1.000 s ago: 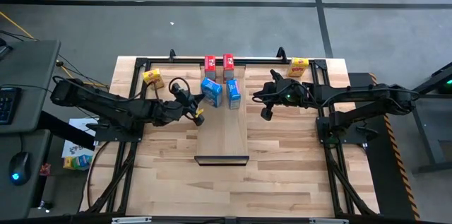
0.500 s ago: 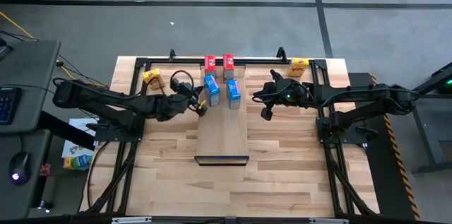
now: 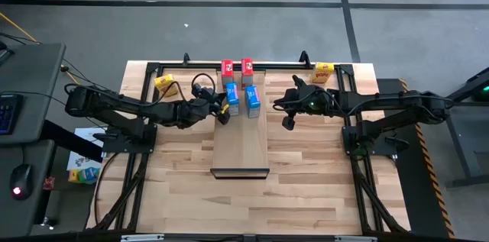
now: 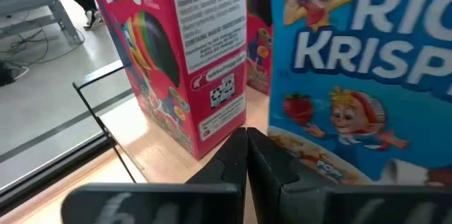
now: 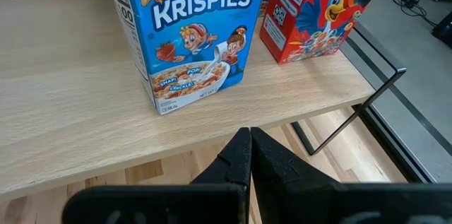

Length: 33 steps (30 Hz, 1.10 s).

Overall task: Stack cereal on shelf
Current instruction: Put the blue cereal box and aligned with the blue cereal box on the shelf, then put the right yellow cereal box on the shelf

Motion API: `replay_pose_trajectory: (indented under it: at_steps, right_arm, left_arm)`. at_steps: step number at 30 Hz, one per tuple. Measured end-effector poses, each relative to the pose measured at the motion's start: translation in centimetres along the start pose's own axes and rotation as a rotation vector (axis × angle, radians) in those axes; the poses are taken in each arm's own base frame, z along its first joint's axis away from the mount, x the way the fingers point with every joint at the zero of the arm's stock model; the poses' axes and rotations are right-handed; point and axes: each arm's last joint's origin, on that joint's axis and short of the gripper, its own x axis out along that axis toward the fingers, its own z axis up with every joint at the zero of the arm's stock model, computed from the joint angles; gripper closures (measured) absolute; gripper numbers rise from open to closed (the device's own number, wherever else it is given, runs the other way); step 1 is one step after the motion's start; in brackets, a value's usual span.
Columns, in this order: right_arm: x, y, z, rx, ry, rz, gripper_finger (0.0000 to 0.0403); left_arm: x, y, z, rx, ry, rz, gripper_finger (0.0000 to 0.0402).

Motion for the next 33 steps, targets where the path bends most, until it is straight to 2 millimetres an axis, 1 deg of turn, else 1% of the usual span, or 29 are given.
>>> replay_pose_trajectory:
  at_steps: [3, 6, 10, 13, 16, 21, 24, 27, 29, 31, 33]
  right_arm:
    - [0.0, 0.0, 0.0, 0.000, 0.000, 0.000, 0.0402]
    - [0.0, 0.0, 0.0, 0.000, 0.000, 0.000, 0.0402]
    - [0.0, 0.0, 0.0, 0.000, 0.000, -0.012, 0.0402]
    - [0.0, -0.2, 0.0, -0.001, 0.000, -0.068, 0.0402]
    - [-0.1, -0.5, 0.0, -0.004, -0.002, -0.162, 0.0402]
    - [-1.0, -1.6, 0.3, 0.012, -0.022, -0.413, 0.0402]
    - [-1.3, -2.8, 0.3, 0.020, -0.013, -0.578, 0.0401]
    - [-1.2, -4.7, -0.2, 0.012, 0.047, -0.673, 0.0385]
    - [-1.1, -6.5, -0.8, 0.056, 0.096, -0.666, 0.0361]
    - [-1.1, -8.6, -1.4, 0.100, 0.142, -0.658, 0.0329]
    - [-1.4, -10.8, -1.4, 0.139, 0.206, -0.680, 0.0292]
  left_arm:
    - [-0.1, 0.1, 0.2, 0.016, -0.007, 0.001, 0.0401]
    - [-0.8, 0.2, 0.8, 0.006, -0.029, -0.007, 0.0401]
    - [-2.3, 0.6, 1.6, 0.013, -0.056, -0.007, 0.0401]
    - [-3.8, 1.2, 2.5, 0.039, -0.095, 0.027, 0.0401]
    - [-5.5, 1.9, 3.5, 0.029, -0.140, 0.031, 0.0401]
    - [-8.0, 2.9, 4.6, 0.013, -0.190, -0.022, 0.0401]
    - [-8.8, 3.3, 4.6, 0.027, -0.186, -0.038, 0.0401]
    - [-9.1, 3.3, 4.4, 0.031, -0.169, -0.047, 0.0401]
    - [-9.1, 3.3, 4.2, 0.039, -0.158, -0.047, 0.0401]
    - [-9.0, 3.3, 4.1, 0.043, -0.156, -0.046, 0.0401]
    - [-9.0, 3.2, 4.1, 0.046, -0.153, -0.046, 0.0401]
